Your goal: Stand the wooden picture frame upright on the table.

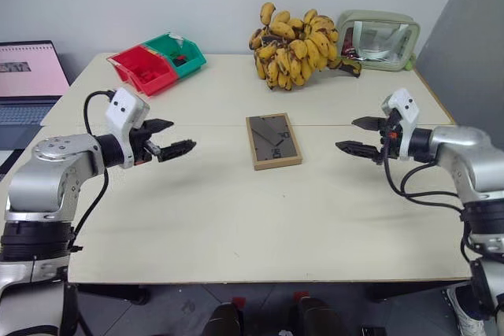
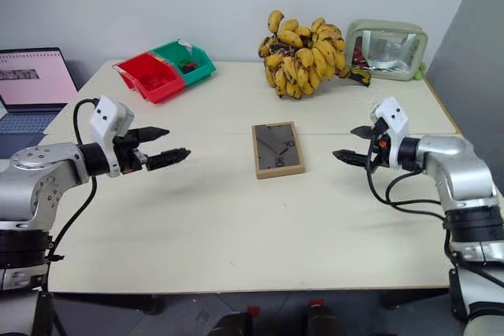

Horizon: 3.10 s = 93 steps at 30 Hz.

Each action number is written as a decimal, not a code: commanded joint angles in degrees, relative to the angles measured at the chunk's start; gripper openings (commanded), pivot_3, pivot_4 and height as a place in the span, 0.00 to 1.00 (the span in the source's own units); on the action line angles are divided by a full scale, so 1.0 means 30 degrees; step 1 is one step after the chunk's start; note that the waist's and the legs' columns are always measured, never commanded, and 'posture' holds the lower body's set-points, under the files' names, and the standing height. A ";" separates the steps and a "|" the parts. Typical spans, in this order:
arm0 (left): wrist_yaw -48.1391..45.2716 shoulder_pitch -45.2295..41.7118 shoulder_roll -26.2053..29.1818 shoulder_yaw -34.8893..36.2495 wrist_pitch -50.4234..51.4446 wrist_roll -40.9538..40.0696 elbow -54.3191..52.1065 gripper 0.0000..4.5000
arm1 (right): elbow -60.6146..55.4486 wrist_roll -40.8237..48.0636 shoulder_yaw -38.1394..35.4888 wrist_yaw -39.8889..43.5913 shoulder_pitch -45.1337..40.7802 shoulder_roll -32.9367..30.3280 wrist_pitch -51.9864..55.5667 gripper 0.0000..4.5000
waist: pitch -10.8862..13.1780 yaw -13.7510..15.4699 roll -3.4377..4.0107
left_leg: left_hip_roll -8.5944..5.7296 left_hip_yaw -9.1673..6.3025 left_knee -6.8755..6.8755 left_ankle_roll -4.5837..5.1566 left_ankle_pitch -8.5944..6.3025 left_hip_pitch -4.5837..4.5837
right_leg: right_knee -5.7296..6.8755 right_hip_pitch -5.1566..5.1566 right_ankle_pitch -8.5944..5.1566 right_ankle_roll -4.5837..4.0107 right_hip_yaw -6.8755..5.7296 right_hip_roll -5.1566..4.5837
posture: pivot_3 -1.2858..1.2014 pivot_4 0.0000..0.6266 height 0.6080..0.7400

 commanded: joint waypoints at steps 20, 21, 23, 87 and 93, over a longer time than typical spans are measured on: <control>0.6281 -0.2940 -0.5203 -0.0406 -0.5138 0.3825 0.5378 0.69 | 1.0704 -0.4778 0.0559 -0.5980 -0.4019 0.4780 -0.7235 0.71 | 0.0000 0.0016 -0.0008 | 0.0010 -0.0001 0.0033 -0.0002 0.0002 -0.0046 | 0.0046 -0.0049 0.0007 0.0000 0.0008 -0.0042 | 0.52 0.24 1.00; 0.6721 -0.3185 -0.5745 -0.0537 -0.5351 0.4051 0.5931 0.65 | 1.1508 -0.5186 0.0697 -0.6611 -0.4376 0.5179 -0.7887 0.66 | 0.0000 0.0021 -0.0008 | -0.0004 -0.0002 0.0039 -0.0002 0.0002 -0.0043 | 0.0063 -0.0044 0.0006 0.0000 0.0004 -0.0052 | 0.52 0.24 1.00; 0.7443 -0.3573 -0.6731 -0.1047 -0.6276 0.4775 0.7149 0.55 | 1.3084 -0.6278 0.1228 -0.7839 -0.5017 0.5930 -0.9617 0.55 | 0.0000 0.0015 -0.0008 | -0.0006 -0.0001 0.0043 -0.0003 0.0003 -0.0047 | 0.0069 -0.0049 0.0008 0.0003 0.0003 -0.0072 | 0.52 0.24 1.00; 0.7452 0.6420 -0.5063 -0.4402 0.4226 0.3686 -0.7211 0.00 | -0.5776 -0.5489 0.4473 -0.5864 0.5655 0.7889 0.0317 0.00 | -0.0066 0.0163 0.0009 | 0.0013 -0.0033 0.0046 -0.0004 0.0007 0.0079 | 0.0117 0.0064 -0.0014 0.0007 0.0016 -0.0048 | 0.52 0.24 1.00; 0.6685 0.5070 -0.5065 -0.6163 0.2559 0.4741 -0.5779 0.00 | -0.6228 -0.5371 0.4974 -0.5611 0.5774 0.7616 0.0406 0.00 | -0.0079 0.0214 0.0026 | 0.0001 -0.0036 0.0050 -0.0004 0.0007 0.0118 | 0.0100 0.0113 -0.0024 0.0042 0.0006 -0.0062 | 0.52 0.24 1.00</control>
